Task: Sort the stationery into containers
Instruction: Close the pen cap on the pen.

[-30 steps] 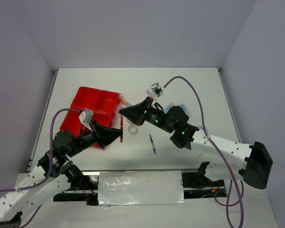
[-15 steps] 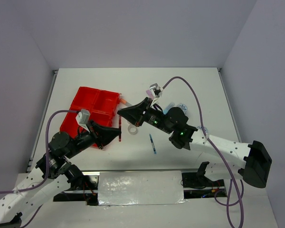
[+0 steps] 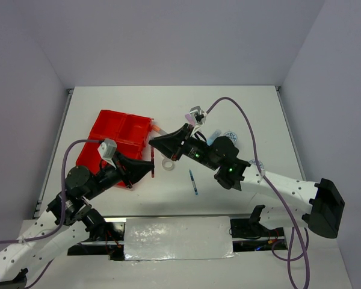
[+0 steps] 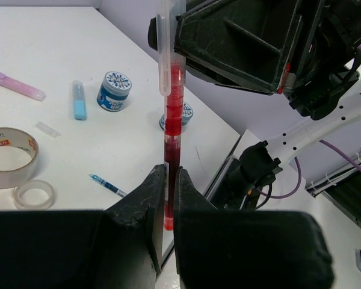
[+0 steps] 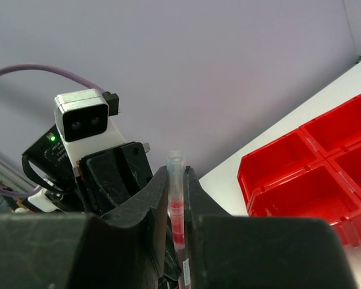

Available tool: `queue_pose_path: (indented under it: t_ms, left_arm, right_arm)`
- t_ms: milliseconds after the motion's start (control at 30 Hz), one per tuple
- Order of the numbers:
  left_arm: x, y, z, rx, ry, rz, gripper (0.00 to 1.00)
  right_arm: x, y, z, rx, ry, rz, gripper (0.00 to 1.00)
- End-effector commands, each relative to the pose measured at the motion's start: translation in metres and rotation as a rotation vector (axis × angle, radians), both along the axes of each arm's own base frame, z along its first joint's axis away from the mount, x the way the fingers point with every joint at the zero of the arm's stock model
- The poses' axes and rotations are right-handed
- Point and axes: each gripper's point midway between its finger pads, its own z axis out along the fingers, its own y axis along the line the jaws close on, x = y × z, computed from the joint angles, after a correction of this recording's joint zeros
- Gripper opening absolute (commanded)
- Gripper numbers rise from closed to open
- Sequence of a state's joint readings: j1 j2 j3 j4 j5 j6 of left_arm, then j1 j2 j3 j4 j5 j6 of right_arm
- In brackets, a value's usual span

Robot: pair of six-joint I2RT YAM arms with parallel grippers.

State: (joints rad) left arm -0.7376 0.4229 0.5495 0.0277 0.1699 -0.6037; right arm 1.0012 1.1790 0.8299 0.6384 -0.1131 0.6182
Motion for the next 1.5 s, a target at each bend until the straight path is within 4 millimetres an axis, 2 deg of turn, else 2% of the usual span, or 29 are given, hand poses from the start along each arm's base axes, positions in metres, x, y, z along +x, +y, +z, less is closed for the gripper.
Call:
queue_pose_path:
  t_ms: [0,200,333,433,533,567,600,633,700,733,767,800,900,1033,1133,1167,1267,1333,1467]
  left_arm:
    - [0.005,0.000,0.040,-0.084,-0.158,0.015,0.00]
    - [0.004,-0.006,0.034,-0.067,-0.154,-0.014,0.00]
    - [0.006,-0.007,0.031,-0.059,-0.141,-0.014,0.00]
    - [0.005,-0.008,0.031,-0.062,-0.138,-0.020,0.00]
    - [0.005,-0.007,0.032,-0.067,-0.136,-0.014,0.00]
    - [0.005,-0.007,0.034,-0.068,-0.139,-0.013,0.00]
    - [0.005,-0.006,0.035,-0.070,-0.139,-0.013,0.00]
    - [0.005,-0.006,0.036,-0.073,-0.137,-0.009,0.00]
    - [0.004,-0.006,0.039,-0.078,-0.139,-0.013,0.08]
    - [0.003,-0.006,0.040,-0.078,-0.135,-0.019,0.12]
    - [0.002,-0.008,0.043,-0.076,-0.137,-0.032,0.20]
    - [0.000,-0.010,0.043,-0.076,-0.138,-0.049,0.36]
    - [-0.009,-0.020,0.042,-0.068,-0.145,-0.128,0.56]
    - [-0.011,-0.034,0.030,-0.055,-0.126,-0.203,0.53]
    - [-0.013,-0.038,0.028,-0.054,-0.124,-0.230,0.29]
    - [-0.012,-0.038,0.028,-0.051,-0.122,-0.227,0.18]
    - [-0.012,-0.035,0.032,-0.051,-0.137,-0.214,0.04]
    - [-0.011,-0.032,0.035,-0.051,-0.150,-0.194,0.00]
    - [-0.011,-0.027,0.040,-0.053,-0.175,-0.171,0.00]
  right_arm:
    - [-0.023,0.004,0.001,-0.038,-0.034,0.081,0.16]
    - [-0.023,-0.001,0.015,-0.033,-0.067,0.064,0.31]
    - [-0.024,-0.003,0.015,-0.038,-0.075,0.063,0.40]
    - [-0.024,-0.003,0.014,-0.037,-0.073,0.062,0.41]
    - [-0.025,-0.002,0.014,-0.037,-0.077,0.070,0.33]
    - [-0.026,-0.001,0.014,-0.038,-0.080,0.076,0.23]
    - [-0.026,-0.001,0.014,-0.038,-0.083,0.078,0.20]
    - [-0.026,0.000,0.013,-0.041,-0.083,0.079,0.12]
    - [-0.027,0.001,0.011,-0.045,-0.082,0.081,0.01]
    - [-0.026,0.000,0.011,-0.045,-0.084,0.077,0.00]
    - [-0.026,0.001,0.010,-0.051,-0.087,0.077,0.00]
    - [-0.027,0.001,0.010,-0.051,-0.092,0.077,0.00]
    - [-0.030,-0.001,0.013,-0.041,-0.115,0.078,0.00]
    - [-0.032,-0.003,0.019,-0.032,-0.133,0.077,0.00]
    - [-0.033,-0.004,0.022,-0.032,-0.137,0.077,0.00]
    - [-0.034,-0.004,0.023,-0.033,-0.140,0.076,0.00]
    - [-0.035,-0.004,0.023,-0.033,-0.144,0.078,0.00]
    - [-0.035,-0.005,0.022,-0.033,-0.146,0.079,0.00]
    - [-0.040,-0.007,0.022,-0.020,-0.174,0.095,0.02]
